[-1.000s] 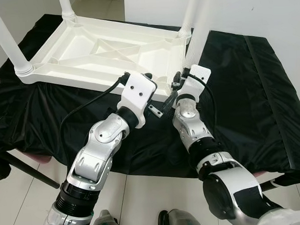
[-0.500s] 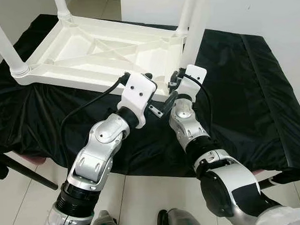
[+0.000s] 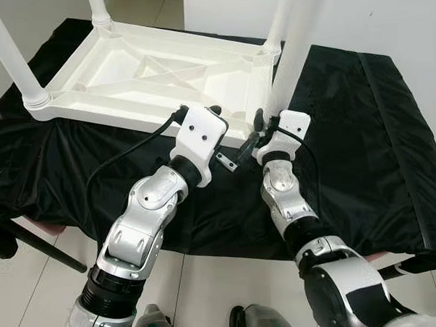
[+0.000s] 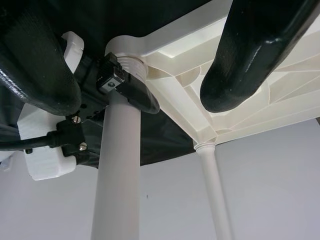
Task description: Building children table
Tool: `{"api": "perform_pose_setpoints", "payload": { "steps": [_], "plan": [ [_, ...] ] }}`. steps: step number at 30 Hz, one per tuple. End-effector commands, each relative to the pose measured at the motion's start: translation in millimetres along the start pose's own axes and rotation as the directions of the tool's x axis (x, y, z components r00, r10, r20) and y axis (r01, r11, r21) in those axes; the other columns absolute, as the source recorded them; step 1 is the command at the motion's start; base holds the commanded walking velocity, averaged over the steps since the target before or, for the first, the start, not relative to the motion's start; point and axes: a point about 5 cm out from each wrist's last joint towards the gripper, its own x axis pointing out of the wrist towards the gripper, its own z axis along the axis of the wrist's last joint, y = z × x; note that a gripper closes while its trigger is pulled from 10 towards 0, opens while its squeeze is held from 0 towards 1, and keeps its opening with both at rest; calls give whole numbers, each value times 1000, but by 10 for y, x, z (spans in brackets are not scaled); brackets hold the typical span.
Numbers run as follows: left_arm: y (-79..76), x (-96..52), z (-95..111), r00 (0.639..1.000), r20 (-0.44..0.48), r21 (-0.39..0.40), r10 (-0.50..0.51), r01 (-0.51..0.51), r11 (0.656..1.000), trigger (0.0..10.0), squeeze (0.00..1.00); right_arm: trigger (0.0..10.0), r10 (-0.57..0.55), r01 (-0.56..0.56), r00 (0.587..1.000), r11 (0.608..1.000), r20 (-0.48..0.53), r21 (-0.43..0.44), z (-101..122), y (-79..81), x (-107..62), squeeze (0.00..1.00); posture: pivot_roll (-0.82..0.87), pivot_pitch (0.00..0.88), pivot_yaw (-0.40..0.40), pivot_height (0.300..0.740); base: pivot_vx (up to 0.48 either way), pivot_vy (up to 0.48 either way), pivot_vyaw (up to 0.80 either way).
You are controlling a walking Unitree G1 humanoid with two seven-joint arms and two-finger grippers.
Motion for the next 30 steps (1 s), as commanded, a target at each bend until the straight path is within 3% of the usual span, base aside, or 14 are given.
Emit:
{"api": "perform_pose_setpoints", "payload": {
  "steps": [1,4,9,21,30],
  "plan": [
    [-18,-9,-6,1000,-11,5,1,-1,1000,10000,0,10000,-45,42,975,999,-218,-17,-441,-145,-227,0,22,69,-41,740,0,0,0],
    [-21,-7,-7,1000,-12,7,-2,2,1000,10000,0,10000,-56,55,968,998,-246,-8,-459,-174,-213,0,21,65,-39,740,0,0,0],
    [-26,-3,-13,1000,-14,11,-10,11,1000,10000,0,10000,-81,86,921,996,-380,-3,-506,-274,-105,0,20,57,-33,740,0,0,0],
    [-30,-3,-8,1000,-14,13,-15,15,1000,10000,0,10000,-25,44,881,999,-472,30,-452,-332,52,0,20,60,-30,740,0,0,0],
    [-26,-8,-6,1000,-16,13,-10,10,1000,10000,0,10000,66,-39,896,997,-439,70,-309,-314,169,0,19,69,-29,740,0,0,0]
  ]
}}
